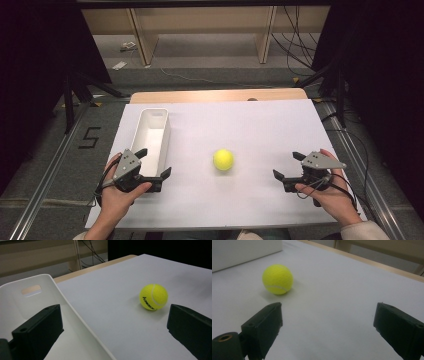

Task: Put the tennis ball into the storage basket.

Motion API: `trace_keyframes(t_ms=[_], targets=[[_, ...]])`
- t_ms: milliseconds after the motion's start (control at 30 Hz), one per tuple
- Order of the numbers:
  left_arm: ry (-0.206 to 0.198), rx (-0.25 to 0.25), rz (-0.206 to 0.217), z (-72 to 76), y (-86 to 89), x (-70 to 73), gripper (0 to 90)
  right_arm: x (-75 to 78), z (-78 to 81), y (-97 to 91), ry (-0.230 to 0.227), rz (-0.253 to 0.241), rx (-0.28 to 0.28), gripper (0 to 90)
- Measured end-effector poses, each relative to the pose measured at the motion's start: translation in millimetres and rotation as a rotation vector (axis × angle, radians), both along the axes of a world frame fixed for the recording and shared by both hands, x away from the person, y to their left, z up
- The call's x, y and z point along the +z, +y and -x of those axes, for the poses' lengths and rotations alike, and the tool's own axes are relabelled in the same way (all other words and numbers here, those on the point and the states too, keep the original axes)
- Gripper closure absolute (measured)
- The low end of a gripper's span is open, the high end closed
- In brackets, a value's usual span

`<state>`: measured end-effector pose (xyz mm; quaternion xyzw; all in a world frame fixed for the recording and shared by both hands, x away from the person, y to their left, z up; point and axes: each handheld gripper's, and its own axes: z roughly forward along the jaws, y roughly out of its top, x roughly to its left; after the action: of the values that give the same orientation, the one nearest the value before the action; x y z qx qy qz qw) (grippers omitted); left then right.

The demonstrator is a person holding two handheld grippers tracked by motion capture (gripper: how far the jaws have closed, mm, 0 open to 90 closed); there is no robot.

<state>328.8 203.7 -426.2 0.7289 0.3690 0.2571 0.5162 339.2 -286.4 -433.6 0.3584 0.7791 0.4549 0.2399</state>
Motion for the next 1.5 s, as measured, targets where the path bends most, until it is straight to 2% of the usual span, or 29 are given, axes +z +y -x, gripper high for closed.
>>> trace_keyframes(t_ms=[300, 500, 1000, 1500], targets=[[-0.005, 0.004, -0.001, 1.7, 0.4, 0.4, 0.0, -1.7, -0.8, 7.5, 0.016, 0.013, 0.023, 9.3], [-0.007, 0.002, -0.006, 1.7, -0.7, 1.0, 0.0, -3.8, -4.3, 23.9, 0.038, 0.01, 0.069, 9.5], [-0.007, 0.0, -0.01, 2.2, -1.6, 1.2, 0.0, -7.6, -12.9, 60.5, 0.029, 0.008, 0.119, 12.9], [-0.009, 0.003, -0.005, 3.1, -1.0, 1.6, 0.0, -9.9, -21.5, 76.3, 0.033, 0.014, 0.143, 13.0]])
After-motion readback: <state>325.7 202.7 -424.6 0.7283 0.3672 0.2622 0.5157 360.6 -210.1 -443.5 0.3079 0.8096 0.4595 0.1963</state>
